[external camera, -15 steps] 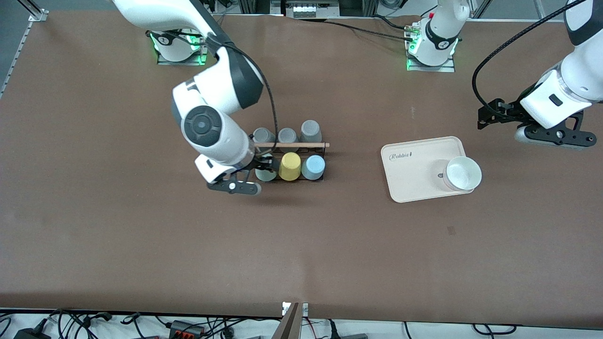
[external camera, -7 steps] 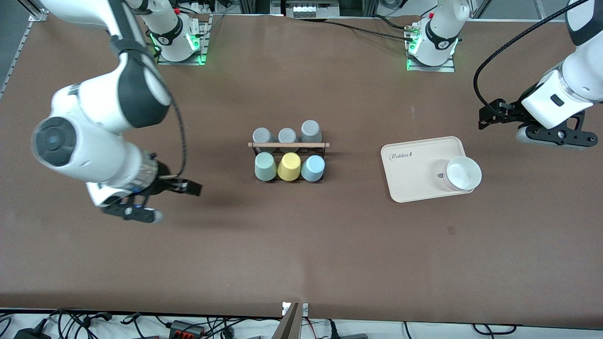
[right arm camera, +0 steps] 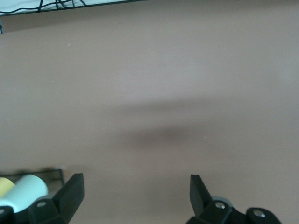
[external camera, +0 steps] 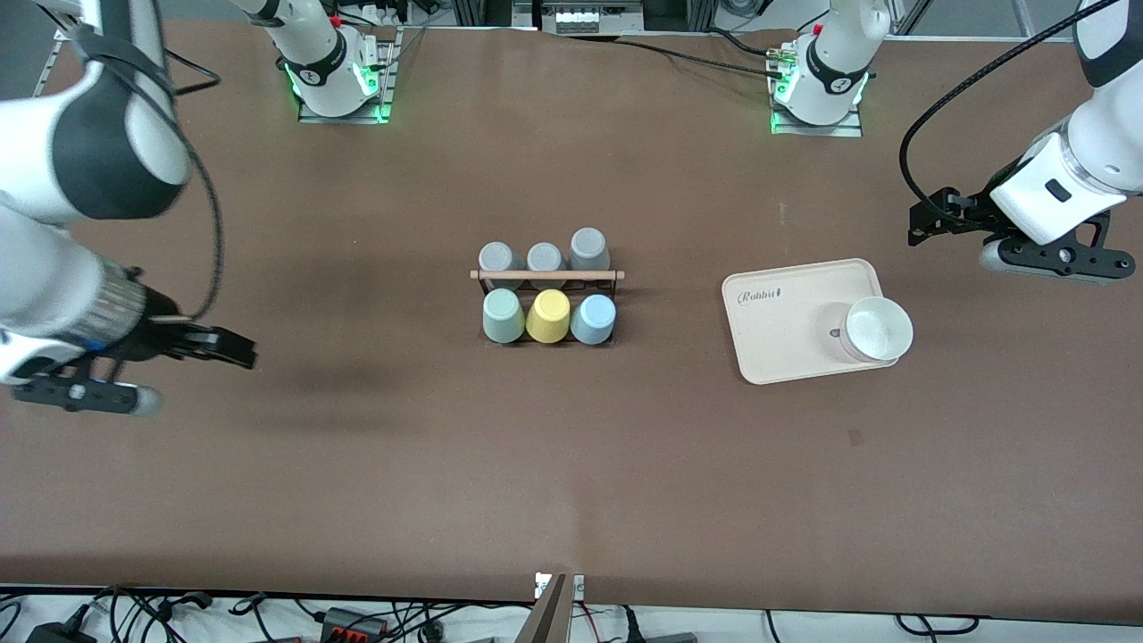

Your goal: Hang scattered cups on rack with three cups

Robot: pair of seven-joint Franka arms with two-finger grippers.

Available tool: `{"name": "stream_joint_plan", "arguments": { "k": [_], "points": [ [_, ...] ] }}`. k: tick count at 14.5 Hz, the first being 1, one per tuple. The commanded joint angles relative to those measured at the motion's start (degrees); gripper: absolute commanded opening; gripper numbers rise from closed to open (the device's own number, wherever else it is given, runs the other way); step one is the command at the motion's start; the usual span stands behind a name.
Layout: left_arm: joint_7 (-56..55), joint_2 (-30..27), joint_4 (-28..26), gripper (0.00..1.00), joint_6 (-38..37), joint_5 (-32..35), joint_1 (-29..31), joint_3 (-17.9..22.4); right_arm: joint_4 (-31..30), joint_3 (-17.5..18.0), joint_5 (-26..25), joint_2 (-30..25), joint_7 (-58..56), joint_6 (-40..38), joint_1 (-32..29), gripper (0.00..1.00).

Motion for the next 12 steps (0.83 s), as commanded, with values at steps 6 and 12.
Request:
{"name": "stream_joint_plan", "arguments": {
  "k": [6,12],
  "points": [
    [2.73,0.34,1.00,1.00,-0.83,-0.17,0.36,0.15,-3.36,-1.43,-0.56,-5.56,-13.52,-0.44,-4.54,1.00],
    [2.38,0.34,1.00,1.00,-0.92,-0.17,0.36,-0.02,-17.47,-1.35,-1.09,-14.85,-13.44,3.58,-4.19,1.00]
  ]
}}
